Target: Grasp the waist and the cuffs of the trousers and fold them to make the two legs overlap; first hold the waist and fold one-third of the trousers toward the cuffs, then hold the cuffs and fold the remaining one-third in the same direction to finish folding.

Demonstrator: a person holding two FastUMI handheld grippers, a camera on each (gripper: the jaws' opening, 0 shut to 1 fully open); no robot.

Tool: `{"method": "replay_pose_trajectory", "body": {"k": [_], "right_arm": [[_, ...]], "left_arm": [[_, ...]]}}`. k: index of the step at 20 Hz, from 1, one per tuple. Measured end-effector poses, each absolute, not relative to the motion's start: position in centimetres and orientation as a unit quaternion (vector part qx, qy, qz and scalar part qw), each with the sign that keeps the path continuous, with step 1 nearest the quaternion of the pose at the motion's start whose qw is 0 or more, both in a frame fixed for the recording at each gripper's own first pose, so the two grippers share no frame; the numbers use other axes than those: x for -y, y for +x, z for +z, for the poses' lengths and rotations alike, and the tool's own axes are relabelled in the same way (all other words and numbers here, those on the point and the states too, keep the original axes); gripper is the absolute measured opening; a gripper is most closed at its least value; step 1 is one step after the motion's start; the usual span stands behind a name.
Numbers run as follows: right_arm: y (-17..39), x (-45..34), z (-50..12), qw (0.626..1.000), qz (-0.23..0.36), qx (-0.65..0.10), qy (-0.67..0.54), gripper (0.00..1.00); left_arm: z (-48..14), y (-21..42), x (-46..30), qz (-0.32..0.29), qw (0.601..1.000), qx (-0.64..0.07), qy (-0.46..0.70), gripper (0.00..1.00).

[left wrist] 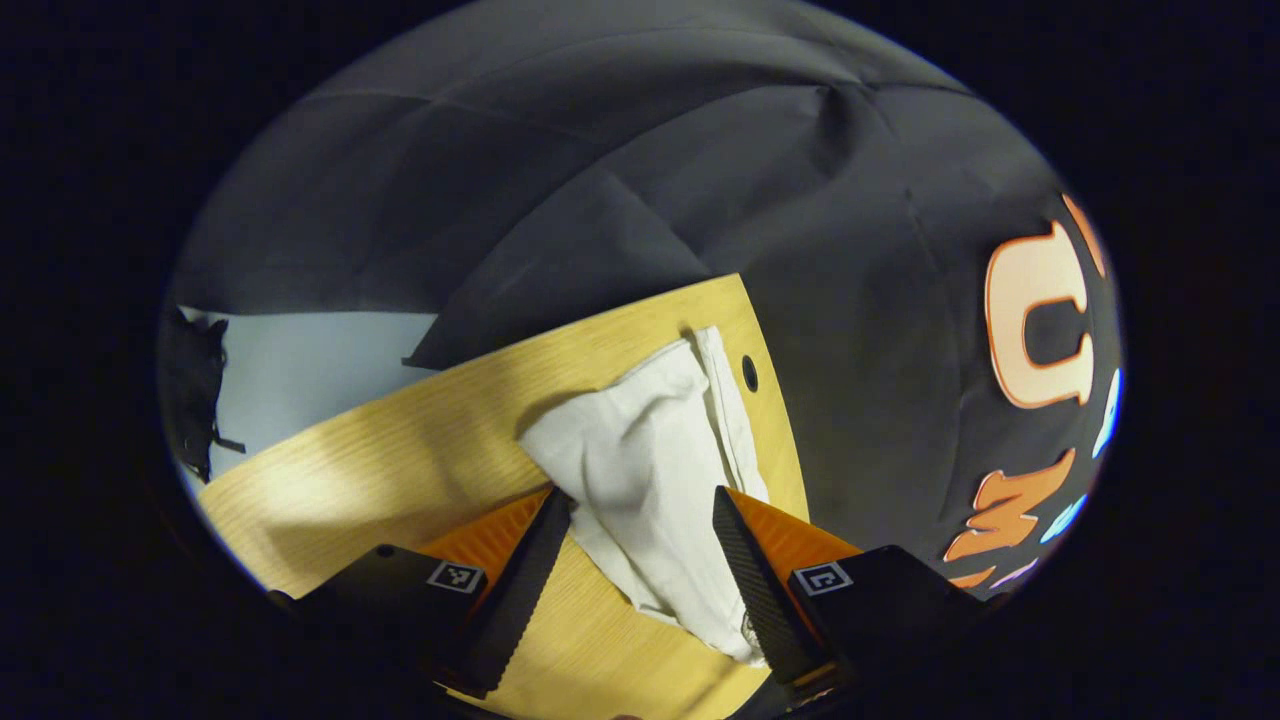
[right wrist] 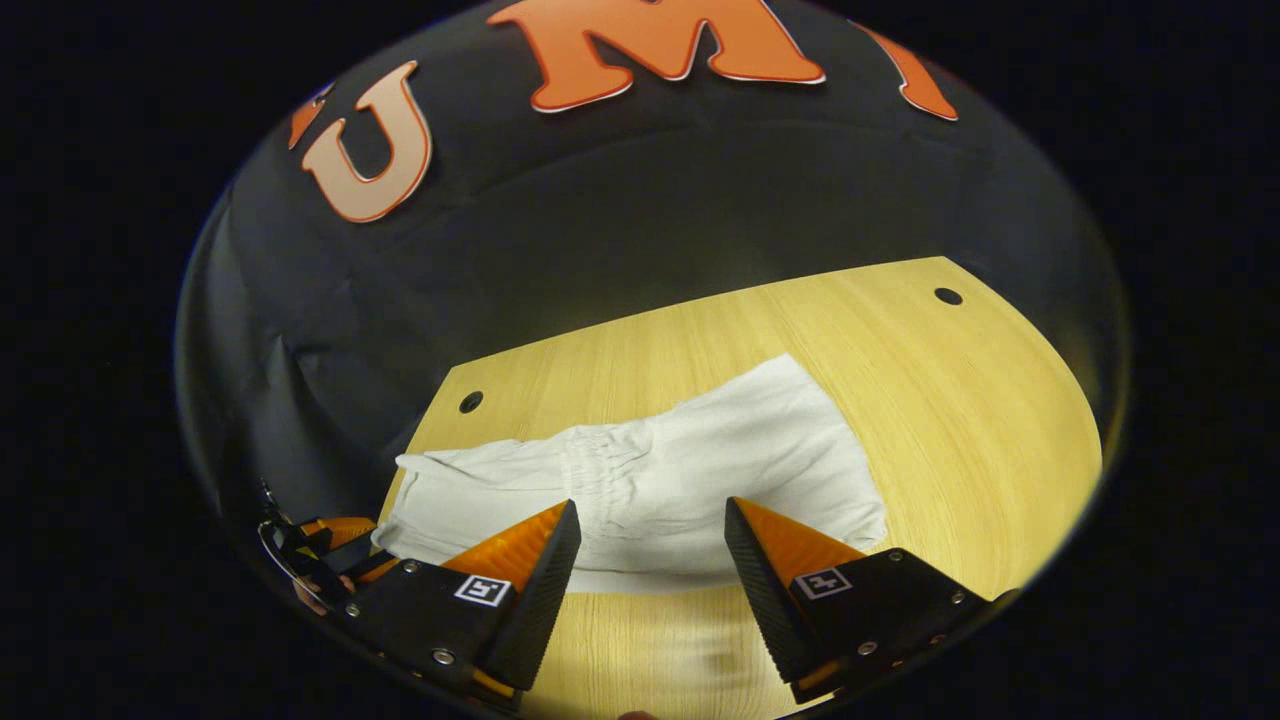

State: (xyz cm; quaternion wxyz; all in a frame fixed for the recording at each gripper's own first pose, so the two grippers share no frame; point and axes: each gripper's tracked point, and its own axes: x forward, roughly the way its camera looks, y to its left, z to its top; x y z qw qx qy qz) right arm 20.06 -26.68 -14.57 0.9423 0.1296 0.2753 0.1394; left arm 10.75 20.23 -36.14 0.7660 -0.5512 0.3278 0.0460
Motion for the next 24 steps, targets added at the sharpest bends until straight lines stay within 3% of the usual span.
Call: {"method": "replay_pose_trajectory", "body": {"k": [4,7,8,10,16,24], "right_arm": [[19.4,29.7,-14.8,0.944,0.114,-0.277,0.142,0.87],[18.6,32.0,-15.2,0.943,0.094,-0.280,0.151,0.87],[18.6,32.2,-15.4,0.943,0.090,-0.282,0.152,0.88],[18.6,33.5,-15.3,0.943,0.087,-0.280,0.156,0.87],[18.9,35.8,-14.4,0.945,0.098,-0.268,0.159,0.89],[18.4,41.3,-12.7,0.945,0.105,-0.245,0.187,0.94]], "left_arm": [[-36.8,12.6,-18.0,0.031,0.777,-0.353,-0.521,0.89],[-38.1,12.4,-17.7,0.047,0.773,-0.376,-0.508,0.17],[-37.1,12.2,-17.8,0.041,0.777,-0.363,-0.512,0.18],[-35.2,12.3,-18.1,0.033,0.789,-0.341,-0.510,0.09],[-28.0,13.5,-16.1,0.018,0.832,-0.304,-0.463,0.09],[-15.0,15.2,-9.2,-0.034,0.856,-0.258,-0.448,0.09]]}}
